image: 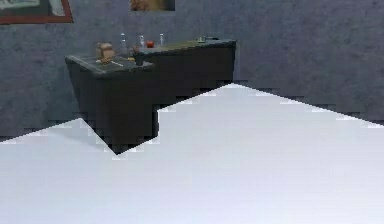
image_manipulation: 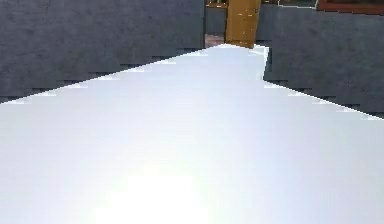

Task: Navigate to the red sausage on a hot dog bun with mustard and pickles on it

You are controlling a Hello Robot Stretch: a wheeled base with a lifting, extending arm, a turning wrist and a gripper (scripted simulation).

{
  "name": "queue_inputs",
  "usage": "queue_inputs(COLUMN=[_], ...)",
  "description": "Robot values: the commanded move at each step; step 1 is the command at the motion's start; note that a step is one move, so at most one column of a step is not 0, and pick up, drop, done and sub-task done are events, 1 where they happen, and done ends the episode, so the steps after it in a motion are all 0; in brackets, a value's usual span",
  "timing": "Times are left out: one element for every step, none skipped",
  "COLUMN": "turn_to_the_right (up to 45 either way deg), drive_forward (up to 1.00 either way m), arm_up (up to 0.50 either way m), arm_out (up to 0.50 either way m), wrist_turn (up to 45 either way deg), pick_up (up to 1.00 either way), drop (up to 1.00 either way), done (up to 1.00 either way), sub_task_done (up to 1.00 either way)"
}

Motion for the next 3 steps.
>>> queue_inputs(turn_to_the_right=[-33.0, 0.0, -6.0], drive_forward=[0.00, 1.00, 0.00], arm_up=[0.00, 0.00, 0.00], arm_out=[0.00, 0.00, 0.00], wrist_turn=[0.0, 0.0, 0.0], pick_up=[0.00, 0.00, 0.00], drop=[0.00, 0.00, 0.00], done=[0.00, 0.00, 0.00], sub_task_done=[0.00, 0.00, 0.00])
